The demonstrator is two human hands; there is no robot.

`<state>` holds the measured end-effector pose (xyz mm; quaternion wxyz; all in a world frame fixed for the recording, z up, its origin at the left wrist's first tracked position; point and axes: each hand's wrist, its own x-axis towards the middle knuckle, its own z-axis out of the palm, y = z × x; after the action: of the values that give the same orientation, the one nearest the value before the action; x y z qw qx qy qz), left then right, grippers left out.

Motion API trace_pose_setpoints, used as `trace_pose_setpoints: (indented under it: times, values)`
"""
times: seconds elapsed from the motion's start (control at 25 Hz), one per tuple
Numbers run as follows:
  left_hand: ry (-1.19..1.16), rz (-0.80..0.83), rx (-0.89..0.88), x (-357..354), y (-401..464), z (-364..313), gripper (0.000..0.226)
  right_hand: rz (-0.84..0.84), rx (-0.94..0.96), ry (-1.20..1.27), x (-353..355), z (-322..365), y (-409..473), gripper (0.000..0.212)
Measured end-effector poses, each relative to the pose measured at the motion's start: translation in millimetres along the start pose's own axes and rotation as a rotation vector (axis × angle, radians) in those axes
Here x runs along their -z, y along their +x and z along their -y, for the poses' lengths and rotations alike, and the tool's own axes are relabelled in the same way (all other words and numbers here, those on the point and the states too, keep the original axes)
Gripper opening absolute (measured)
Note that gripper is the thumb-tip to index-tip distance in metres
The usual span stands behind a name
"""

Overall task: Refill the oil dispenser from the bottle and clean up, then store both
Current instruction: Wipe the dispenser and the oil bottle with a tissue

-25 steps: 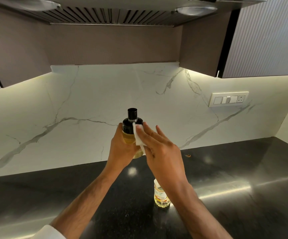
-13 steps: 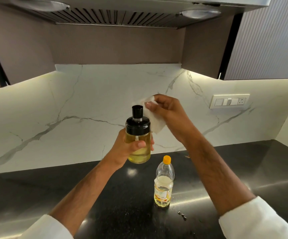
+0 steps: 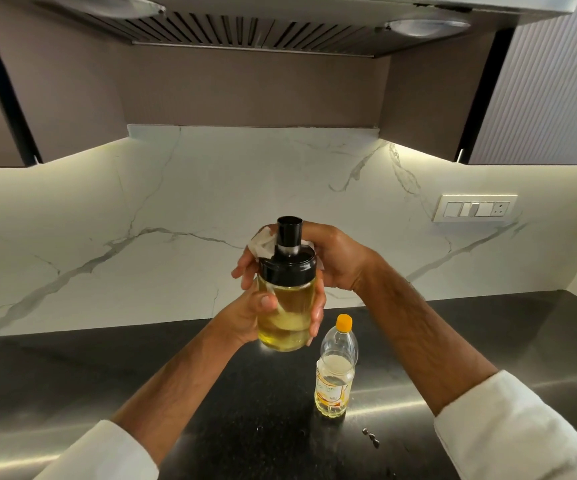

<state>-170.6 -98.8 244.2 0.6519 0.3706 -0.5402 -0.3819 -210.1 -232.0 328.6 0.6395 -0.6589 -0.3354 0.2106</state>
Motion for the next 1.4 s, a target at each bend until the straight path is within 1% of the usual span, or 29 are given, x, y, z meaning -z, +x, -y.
trace_pose_setpoints:
  times: [0.08, 0.2, 0.28, 0.4, 0.52, 0.6, 0.68, 0.76, 0.88, 0.96, 1.08, 1.16, 1.24, 1.32, 1.36, 1.4]
  values:
    - [-0.009, -0.019, -0.006, 3, -2, 0, 0.054, -0.062, 0.044, 0.023, -1, -7, 0, 0.049]
    - [0.024, -0.116, -0.047, 10, -5, 0, 0.056, -0.296, 0.042, -0.057, 3, -21, -5, 0.062]
    - [0.07, -0.22, -0.062, 14, -9, 0, 0.06, -0.433, 0.092, -0.143, -2, -25, -12, 0.056]
    - [0.131, -0.419, -0.034, 18, -14, 1, 0.077, -0.618, 0.134, -0.23, -15, -28, -20, 0.043]
    - [0.233, -0.534, -0.053, 15, -13, -1, 0.079, -0.751, 0.173, -0.328, -30, -32, -21, 0.037]
    - [0.305, -0.612, -0.053, 9, -10, -4, 0.083, -0.821, 0.224, -0.308, -40, -40, -19, 0.037]
    - [0.449, -0.768, -0.07, 6, -8, -4, 0.087, -0.893, 0.282, -0.249, -49, -48, -16, 0.04]
    - [0.574, -0.882, -0.1, 7, -8, -3, 0.088, -0.963, 0.292, -0.231, -55, -57, -13, 0.044]
    - [0.623, -0.967, -0.127, 11, -8, -4, 0.098, -1.022, 0.283, -0.275, -57, -70, -13, 0.043]
    - [0.638, -0.997, -0.141, 12, -8, -9, 0.097, -1.06, 0.245, -0.361, -58, -80, -13, 0.042]
    - [0.642, -1.024, -0.125, 14, -7, -7, 0.084, -1.141, 0.199, -0.577, -57, -92, -10, 0.043]
    - [0.64, -1.052, -0.115, 14, -8, -5, 0.075, -1.162, 0.261, -0.759, -50, -99, -12, 0.039]
    - [0.639, -1.077, -0.117, 15, -11, -7, 0.082, -1.102, 0.291, -0.897, -39, -108, -19, 0.034]
    - [0.643, -1.095, -0.122, 18, -14, -11, 0.088, -1.046, 0.189, -0.922, -32, -108, -24, 0.029]
    - [0.639, -1.092, -0.125, 18, -14, -11, 0.091, -1.05, 0.14, -0.905, -28, -105, -23, 0.026]
    - [0.633, -1.088, -0.127, 18, -14, -11, 0.094, -1.082, 0.134, -0.859, -26, -99, -20, 0.024]
